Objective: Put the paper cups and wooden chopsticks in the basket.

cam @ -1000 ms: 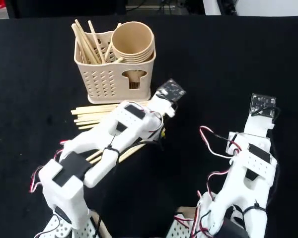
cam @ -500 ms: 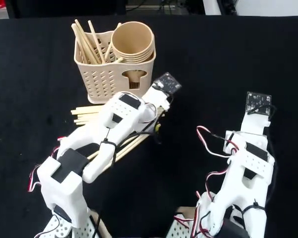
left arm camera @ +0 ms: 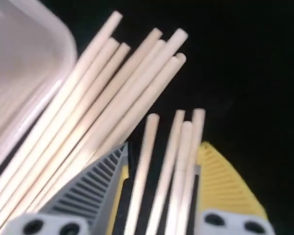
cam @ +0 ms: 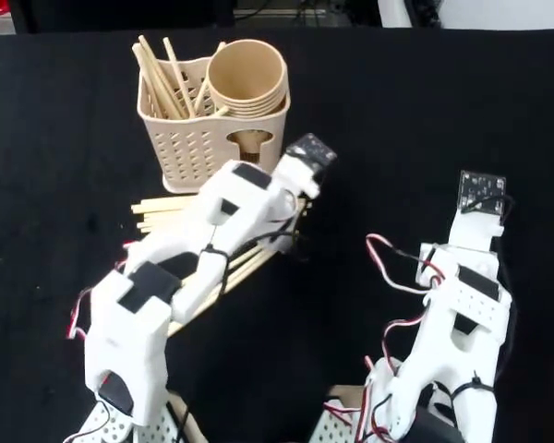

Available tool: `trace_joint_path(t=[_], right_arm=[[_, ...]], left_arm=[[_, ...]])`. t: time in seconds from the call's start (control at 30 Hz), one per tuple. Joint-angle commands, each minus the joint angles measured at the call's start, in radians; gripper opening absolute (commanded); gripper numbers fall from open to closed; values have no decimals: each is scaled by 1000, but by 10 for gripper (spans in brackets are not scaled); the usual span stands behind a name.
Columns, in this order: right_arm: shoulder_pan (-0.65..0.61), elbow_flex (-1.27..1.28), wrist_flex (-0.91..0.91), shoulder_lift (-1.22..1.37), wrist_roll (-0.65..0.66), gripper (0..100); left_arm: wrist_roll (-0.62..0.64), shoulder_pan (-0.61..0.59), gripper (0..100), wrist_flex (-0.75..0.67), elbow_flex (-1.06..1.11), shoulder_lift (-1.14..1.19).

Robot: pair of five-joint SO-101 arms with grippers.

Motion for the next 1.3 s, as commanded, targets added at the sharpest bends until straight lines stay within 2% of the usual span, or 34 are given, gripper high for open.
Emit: trace_joint_path(t=[0.0, 0.2, 0.4, 0.6, 0.83, 1.0, 1.27], right_arm=[[-12, -7, 0, 2, 9, 24], [-12, -7, -2, 5, 9, 25], [-12, -7, -2, 5, 9, 25], [-12, -7, -3, 7, 9, 25], [-12, -7, -5, 7, 9, 25], [-12, -7, -5, 7, 9, 25], [-12, -5, -6, 8, 9, 25]], left_arm=[[11, 13, 130, 77, -96, 43], [11, 71, 56, 169, -116, 41], [9, 77, 31, 180, -111, 38], [9, 79, 30, 181, -113, 37], [18, 87, 29, 310, -209, 37], [68, 68, 29, 333, -237, 37], [68, 71, 29, 371, -228, -29]])
